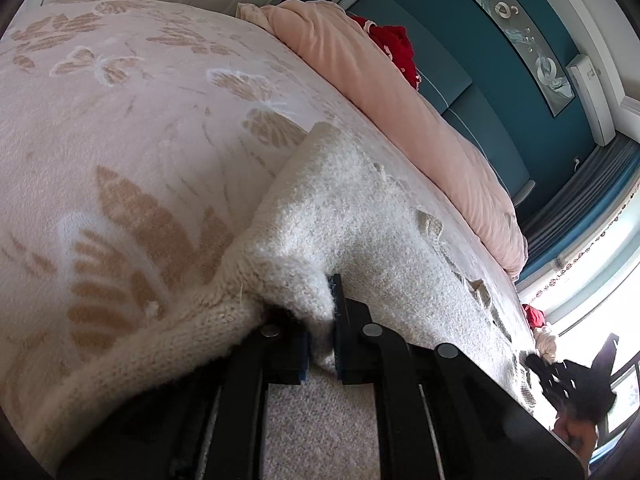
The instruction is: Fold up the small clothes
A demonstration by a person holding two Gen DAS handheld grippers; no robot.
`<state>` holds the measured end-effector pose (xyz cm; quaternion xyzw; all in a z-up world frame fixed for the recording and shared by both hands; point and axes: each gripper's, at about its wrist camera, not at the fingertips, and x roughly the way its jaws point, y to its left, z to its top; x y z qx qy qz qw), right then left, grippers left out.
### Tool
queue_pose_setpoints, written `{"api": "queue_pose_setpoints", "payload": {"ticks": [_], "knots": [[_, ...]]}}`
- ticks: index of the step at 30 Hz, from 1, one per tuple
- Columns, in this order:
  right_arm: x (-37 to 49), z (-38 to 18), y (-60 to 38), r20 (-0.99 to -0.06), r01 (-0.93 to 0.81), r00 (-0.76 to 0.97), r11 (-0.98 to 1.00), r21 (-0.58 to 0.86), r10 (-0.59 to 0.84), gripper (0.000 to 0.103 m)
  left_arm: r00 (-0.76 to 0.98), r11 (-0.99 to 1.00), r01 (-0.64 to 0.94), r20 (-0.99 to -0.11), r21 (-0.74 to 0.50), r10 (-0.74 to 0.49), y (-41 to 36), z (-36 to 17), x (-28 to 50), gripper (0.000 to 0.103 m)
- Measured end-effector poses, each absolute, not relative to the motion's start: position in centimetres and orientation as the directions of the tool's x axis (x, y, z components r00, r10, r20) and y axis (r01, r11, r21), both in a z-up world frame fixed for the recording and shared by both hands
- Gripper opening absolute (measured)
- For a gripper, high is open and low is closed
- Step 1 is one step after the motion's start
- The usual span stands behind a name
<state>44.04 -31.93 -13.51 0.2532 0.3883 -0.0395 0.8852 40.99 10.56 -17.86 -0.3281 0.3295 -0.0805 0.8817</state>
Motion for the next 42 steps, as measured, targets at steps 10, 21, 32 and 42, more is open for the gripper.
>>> {"api": "queue_pose_setpoints", "payload": {"ticks": [10,21,32,42], "knots": [[39.4,-13.1,-31.0,-0.735,0.244,0.676,0.929,0.277,0.042,0.003,0.766,0.778,-0.079,-0.537,-0.623,-0.353,10.4,-17.7,41.1,0.009],[24.4,-10.8,-33.9,-0.791,0.324,0.611,0.905,0.276,0.022,0.052,0.698,0.772,-0.143,-0.616,-0.620,-0.365,12.2,-14.3,38.2,0.033],[7.7,-15.8,-32.4,-0.845,0.386,0.497,0.822,0.419,0.198,0.072,0.607,0.709,-0.229,-0.667,-0.668,-0.433,22.0,-13.6,19.3,0.090],[11.4,-16.3,-30.6,-0.747,0.389,0.597,0.708,0.589,0.293,0.061,0.552,0.684,-0.218,-0.666,-0.696,-0.502,18.0,-14.2,18.6,0.047]]}}
